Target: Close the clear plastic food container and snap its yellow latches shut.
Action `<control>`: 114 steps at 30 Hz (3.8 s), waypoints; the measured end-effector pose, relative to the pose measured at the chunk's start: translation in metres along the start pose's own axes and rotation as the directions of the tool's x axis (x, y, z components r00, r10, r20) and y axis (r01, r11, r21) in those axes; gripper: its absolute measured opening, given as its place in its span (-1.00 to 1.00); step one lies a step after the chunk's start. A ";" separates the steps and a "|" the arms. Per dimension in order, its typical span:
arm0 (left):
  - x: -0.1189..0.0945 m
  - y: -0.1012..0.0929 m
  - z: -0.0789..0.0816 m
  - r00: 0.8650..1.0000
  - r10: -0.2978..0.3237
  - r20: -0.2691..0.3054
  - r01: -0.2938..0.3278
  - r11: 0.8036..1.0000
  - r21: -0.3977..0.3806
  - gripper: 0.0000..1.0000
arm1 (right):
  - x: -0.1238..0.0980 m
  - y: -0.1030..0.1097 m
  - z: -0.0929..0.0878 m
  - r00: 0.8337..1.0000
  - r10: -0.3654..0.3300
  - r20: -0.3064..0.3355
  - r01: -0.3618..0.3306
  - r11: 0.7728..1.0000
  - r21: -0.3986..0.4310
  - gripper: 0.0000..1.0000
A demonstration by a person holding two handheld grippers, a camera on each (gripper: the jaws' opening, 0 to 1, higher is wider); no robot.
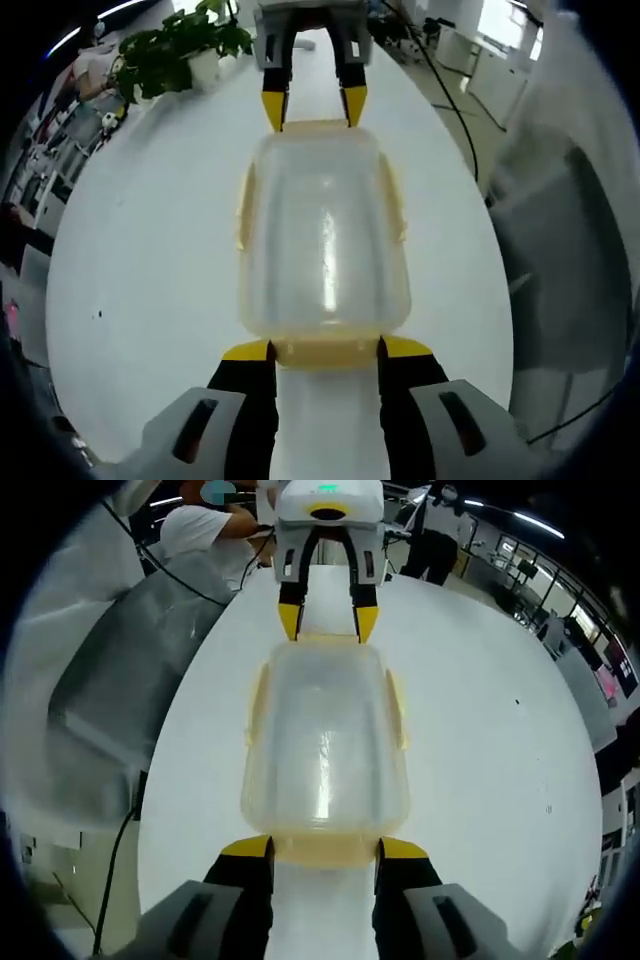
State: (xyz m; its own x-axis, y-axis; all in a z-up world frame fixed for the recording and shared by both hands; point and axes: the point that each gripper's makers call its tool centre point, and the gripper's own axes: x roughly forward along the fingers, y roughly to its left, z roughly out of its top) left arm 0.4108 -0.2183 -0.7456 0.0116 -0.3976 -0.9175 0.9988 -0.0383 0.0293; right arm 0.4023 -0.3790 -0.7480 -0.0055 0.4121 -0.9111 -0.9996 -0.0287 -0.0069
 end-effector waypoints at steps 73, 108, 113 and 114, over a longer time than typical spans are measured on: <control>0.007 0.003 0.015 0.954 0.237 0.181 0.055 0.456 -0.888 -0.07 | 0.003 -0.006 0.023 0.979 -0.203 0.014 0.095 0.521 0.848 -0.29; 0.010 0.002 0.020 0.951 0.249 0.185 0.030 0.519 -0.855 -0.06 | 0.010 -0.001 0.029 0.983 -0.181 0.039 0.044 0.435 0.899 -0.19; 0.004 -0.004 0.020 0.954 0.241 0.176 -0.001 0.590 -0.807 -0.02 | 0.004 0.002 0.028 0.984 -0.178 0.010 0.096 0.580 0.809 -0.20; 0.004 -0.005 0.020 0.955 0.238 0.176 -0.001 0.597 -0.802 -0.01 | 0.002 0.003 0.029 0.984 -0.179 0.011 0.099 0.591 0.801 -0.20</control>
State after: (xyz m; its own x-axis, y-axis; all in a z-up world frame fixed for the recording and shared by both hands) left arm 0.4051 -0.2379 -0.7412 0.2406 -0.5500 -0.7997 0.6337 0.7131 -0.2998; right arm 0.3986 -0.3515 -0.7381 0.1728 0.4204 -0.8908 -0.6146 0.7527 0.2360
